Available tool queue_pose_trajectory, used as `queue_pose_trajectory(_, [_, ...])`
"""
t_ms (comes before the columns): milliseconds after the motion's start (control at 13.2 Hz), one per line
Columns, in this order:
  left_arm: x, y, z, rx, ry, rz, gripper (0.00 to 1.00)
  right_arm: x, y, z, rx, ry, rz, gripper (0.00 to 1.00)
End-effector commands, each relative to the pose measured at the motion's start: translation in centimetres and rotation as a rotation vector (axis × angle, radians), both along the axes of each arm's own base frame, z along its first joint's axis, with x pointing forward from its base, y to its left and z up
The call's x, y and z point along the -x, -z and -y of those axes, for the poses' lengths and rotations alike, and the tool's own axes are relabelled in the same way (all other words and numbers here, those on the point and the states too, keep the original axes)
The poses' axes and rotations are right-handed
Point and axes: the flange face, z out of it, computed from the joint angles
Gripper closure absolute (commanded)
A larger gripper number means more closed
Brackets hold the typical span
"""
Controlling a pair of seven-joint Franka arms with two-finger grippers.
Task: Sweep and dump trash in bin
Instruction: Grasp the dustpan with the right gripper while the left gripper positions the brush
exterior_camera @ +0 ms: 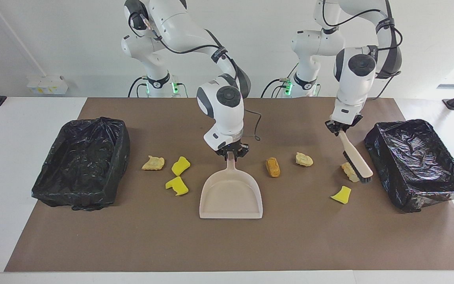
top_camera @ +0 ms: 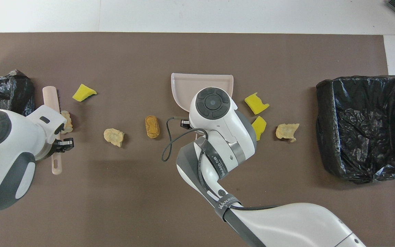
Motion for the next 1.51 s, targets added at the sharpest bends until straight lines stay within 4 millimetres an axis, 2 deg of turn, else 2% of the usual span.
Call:
queue_pose_trajectory(0, [-1.4, 0.1, -5.3, 0.037, 0.081, -0.029, 1.00, 0.1, 0.0, 0.2, -0.004, 0.001, -0.004, 1.00])
queue_pose_trajectory(151, [-2.3, 1.0, -9.2, 0.057, 0.168, -0.026, 1.00, 0.2, -1.9, 0.1, -0.011, -0.043, 0.022, 1.00])
queue_pose_trajectory(303, [-3.1, 3.4, -11.0, 0.061, 0.189, -0.031, 1.00, 0.0, -5.1, 1.6, -0.029, -0.164, 0.045, 1.00])
queue_pose_trajectory(454, [-3.2, 4.0, -10.6, 0.065, 0.208, -0.047, 1.00, -0.8, -8.4, 5.4, -0.021, -0.327, 0.045, 1.00])
queue_pose_trajectory(606, [-3.1, 5.6, -9.6, 0.079, 0.284, -0.089, 1.00, -0.3, -11.0, 8.8, -0.004, -0.538, -0.002, 1.00])
queue_pose_trajectory(681, [-3.2, 6.0, -8.7, 0.091, 0.299, -0.095, 1.00, -0.3, -12.0, 10.7, 0.011, -0.612, -0.029, 1.00])
queue_pose_trajectory(833, [-3.2, 6.1, -5.9, 0.117, 0.330, -0.098, 1.00, -0.1, -11.7, 12.3, 0.035, -0.832, -0.081, 1.00])
queue_pose_trajectory(984, [-3.1, 6.1, -3.0, 0.140, 0.366, -0.096, 1.00, -0.2, -11.3, 14.8, 0.060, -1.050, -0.123, 1.00])
queue_pose_trajectory(1211, [-1.8, 6.5, 1.7, 0.138, 0.441, -0.133, 1.00, -0.6, -10.6, 16.1, 0.073, -1.369, -0.139, 1.00])
queue_pose_trajectory(1438, [0.6, 6.3, 6.1, 0.130, 0.497, -0.192, 1.00, -0.7, -8.5, 16.1, 0.089, -1.482, -0.185, 1.00])
